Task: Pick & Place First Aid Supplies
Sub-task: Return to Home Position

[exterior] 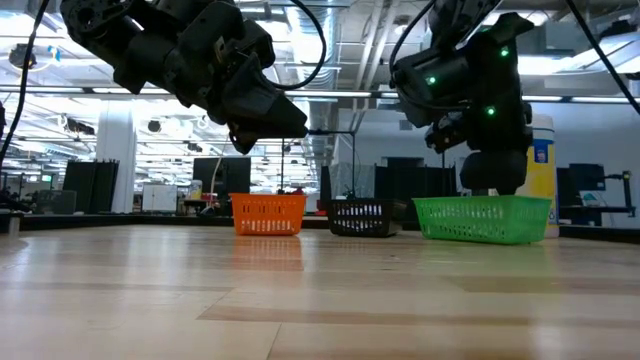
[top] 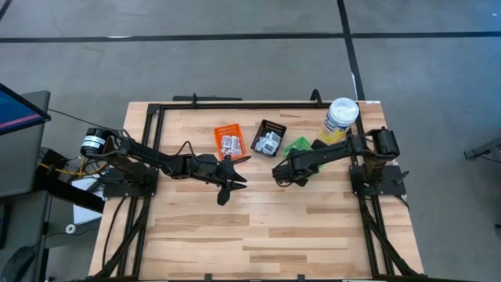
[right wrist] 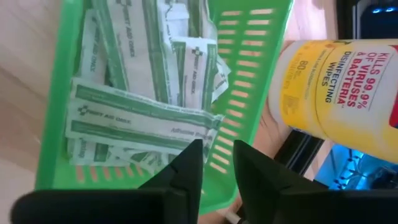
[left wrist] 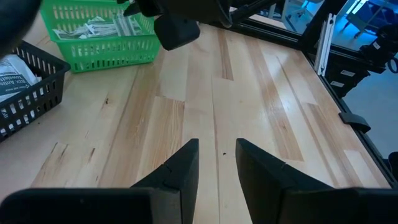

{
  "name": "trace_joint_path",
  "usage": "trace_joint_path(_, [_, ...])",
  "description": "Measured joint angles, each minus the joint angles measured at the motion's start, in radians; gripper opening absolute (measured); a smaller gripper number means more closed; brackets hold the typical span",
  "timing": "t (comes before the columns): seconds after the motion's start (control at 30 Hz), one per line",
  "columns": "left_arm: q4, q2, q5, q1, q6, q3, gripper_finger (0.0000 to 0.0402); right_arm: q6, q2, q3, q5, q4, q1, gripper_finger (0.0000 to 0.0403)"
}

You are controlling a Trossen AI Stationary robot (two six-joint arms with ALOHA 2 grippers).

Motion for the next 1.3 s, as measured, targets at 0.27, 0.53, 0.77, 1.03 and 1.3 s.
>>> trace_joint_path(0.27, [0.000, 0.000, 0.000, 0.000, 0.000, 0.000, 0.0106, 0.047, -0.025, 0.002, 0.092, -0.022, 0.045, 0.0101])
trace_joint_path(0.53, [0.001, 0.000, -0.099, 0.000, 0.007, 0.000, 0.0106, -0.096, -0.173, 0.003, 0.111, 0.047, 0.183, 0.0102])
trace_joint_path(0.77, [0.006, 0.000, -0.105, -0.017, 0.008, 0.000, 0.0106, -0.292, -0.286, 0.003, 0.220, 0.194, 0.317, 0.0102])
trace_joint_path(1.03, [0.007, 0.000, -0.112, -0.064, 0.039, 0.000, 0.0106, -0.258, -0.306, 0.003, 0.280, 0.196, 0.368, 0.0102])
trace_joint_path(1.3, [0.007, 0.000, -0.111, -0.066, 0.009, 0.000, 0.0106, -0.271, -0.283, 0.003, 0.256, 0.185, 0.356, 0.0102])
